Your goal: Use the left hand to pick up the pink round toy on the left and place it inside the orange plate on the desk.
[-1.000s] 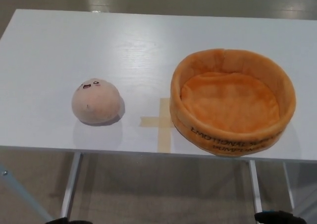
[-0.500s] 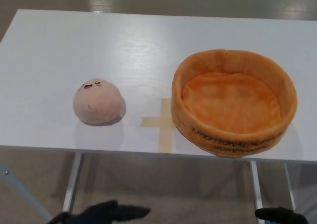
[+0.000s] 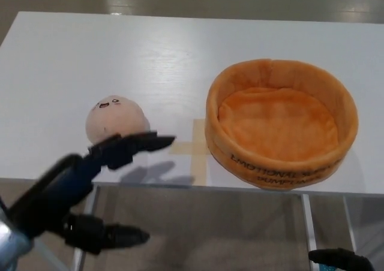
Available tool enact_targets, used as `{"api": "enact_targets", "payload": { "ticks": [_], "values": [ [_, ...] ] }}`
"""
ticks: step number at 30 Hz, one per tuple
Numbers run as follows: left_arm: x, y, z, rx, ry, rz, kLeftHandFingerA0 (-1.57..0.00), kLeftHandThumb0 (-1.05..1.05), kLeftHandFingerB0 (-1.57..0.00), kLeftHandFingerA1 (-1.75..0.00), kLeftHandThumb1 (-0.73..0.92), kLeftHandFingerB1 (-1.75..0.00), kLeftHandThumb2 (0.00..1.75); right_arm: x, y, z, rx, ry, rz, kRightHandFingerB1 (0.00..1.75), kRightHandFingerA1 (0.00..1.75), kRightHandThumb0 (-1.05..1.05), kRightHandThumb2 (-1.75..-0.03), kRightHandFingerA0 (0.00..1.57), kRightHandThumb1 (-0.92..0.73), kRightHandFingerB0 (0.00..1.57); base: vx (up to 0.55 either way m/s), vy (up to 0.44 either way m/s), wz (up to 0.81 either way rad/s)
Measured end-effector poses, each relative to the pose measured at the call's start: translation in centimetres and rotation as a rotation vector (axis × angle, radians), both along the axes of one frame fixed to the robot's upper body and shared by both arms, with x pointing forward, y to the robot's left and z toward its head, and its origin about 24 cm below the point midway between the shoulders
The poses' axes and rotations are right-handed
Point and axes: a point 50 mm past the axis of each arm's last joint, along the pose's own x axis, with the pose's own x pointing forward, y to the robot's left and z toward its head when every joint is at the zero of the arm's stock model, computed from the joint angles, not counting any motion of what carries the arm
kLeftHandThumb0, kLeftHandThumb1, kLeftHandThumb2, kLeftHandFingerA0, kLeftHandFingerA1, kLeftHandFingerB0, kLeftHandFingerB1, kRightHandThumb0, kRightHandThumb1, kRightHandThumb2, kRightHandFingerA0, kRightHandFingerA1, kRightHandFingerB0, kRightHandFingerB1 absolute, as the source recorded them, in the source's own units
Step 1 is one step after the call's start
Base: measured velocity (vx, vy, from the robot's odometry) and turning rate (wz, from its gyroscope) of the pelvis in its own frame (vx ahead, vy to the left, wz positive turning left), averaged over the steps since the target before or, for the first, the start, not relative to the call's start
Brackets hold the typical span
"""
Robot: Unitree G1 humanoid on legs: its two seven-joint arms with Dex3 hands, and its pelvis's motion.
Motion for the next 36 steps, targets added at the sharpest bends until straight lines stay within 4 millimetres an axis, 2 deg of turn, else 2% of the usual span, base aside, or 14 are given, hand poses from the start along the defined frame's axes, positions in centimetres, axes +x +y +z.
{"api": "enact_targets", "payload": {
  "ticks": [5, 6, 14, 25, 31, 32, 34, 35, 36],
  "values": [
    [3.3, 0.7, 0.9, 0.071, -0.024, 0.081, 0.00, -0.25, -0.05, -0.01, 0.37, -0.28, 0.63, 0.2, 0.1, 0.1, -0.002, -0.003, 0.001, 0.77, 0.91, -0.14, -0.56, 0.59, -0.58, 0.57, 0.00, 0.000, 0.00],
    [3.8, 0.9, 0.9, 0.090, -0.026, 0.099, 0.00, -0.29, -0.01, -0.06, 0.22, -0.24, 0.59, 0.2, 0.1, 0.1, -0.002, -0.004, 0.001, 0.78, 0.91, -0.14, -0.56, 0.59, -0.58, 0.57, 0.00, 0.000, 0.00],
    [7.5, 1.6, 1.3, 0.208, -0.034, 0.202, 0.00, -0.31, -0.02, 0.00, 0.25, -0.19, 0.58, 0.2, 0.1, 0.1, -0.003, -0.006, 0.002, 0.78, 0.94, -0.15, -0.56, 0.61, -0.57, 0.58, 0.00, 0.000, 0.00],
    [10.5, 1.8, 1.0, 0.399, -0.027, 0.298, 0.00, -0.40, -0.03, 0.00, 0.29, -0.17, 0.62, 0.3, 0.1, 0.1, -0.002, -0.007, 0.001, 0.77, 0.90, -0.11, -0.57, 0.59, -0.58, 0.58, 0.00, 0.000, 0.00],
    [11.8, 2.5, 0.2, 0.525, -0.021, 0.375, 0.00, -0.42, -0.03, 0.00, 0.30, -0.18, 0.62, 0.2, 0.1, 0.1, -0.002, -0.007, -0.001, 0.77, 0.92, -0.13, -0.56, 0.61, -0.58, 0.60, 0.00, 0.000, 0.00],
    [11.8, 2.5, 0.1, 0.531, -0.021, 0.380, 0.00, -0.36, -0.05, -0.12, 0.36, -0.27, 0.63, 0.2, 0.1, 0.1, -0.002, -0.007, -0.001, 0.78, 0.94, -0.11, -0.57, 0.61, -0.59, 0.58, 0.00, 0.000, 0.00],
    [12.0, 2.6, -0.1, 0.552, -0.023, 0.394, 0.00, -0.36, -0.05, -0.12, 0.36, -0.27, 0.63, 0.2, 0.1, 0.1, -0.002, -0.006, -0.001, 0.78, 0.94, -0.11, -0.57, 0.61, -0.59, 0.58, 0.00, 0.000, 0.00],
    [12.1, 2.8, -0.4, 0.571, -0.020, 0.406, 0.00, -0.35, -0.06, -0.15, 0.40, -0.26, 0.53, 0.2, 0.1, 0.1, -0.002, -0.006, -0.002, 0.77, 0.94, -0.12, -0.56, 0.61, -0.58, 0.58, 0.00, 0.000, 0.00],
    [12.1, 2.9, -0.5, 0.579, -0.020, 0.410, 0.00, -0.35, -0.06, -0.15, 0.40, -0.26, 0.53, 0.2, 0.1, 0.1, -0.001, -0.006, -0.002, 0.77, 0.94, -0.12, -0.56, 0.61, -0.58, 0.58, 0.00, 0.000, 0.00]
  ]
}}
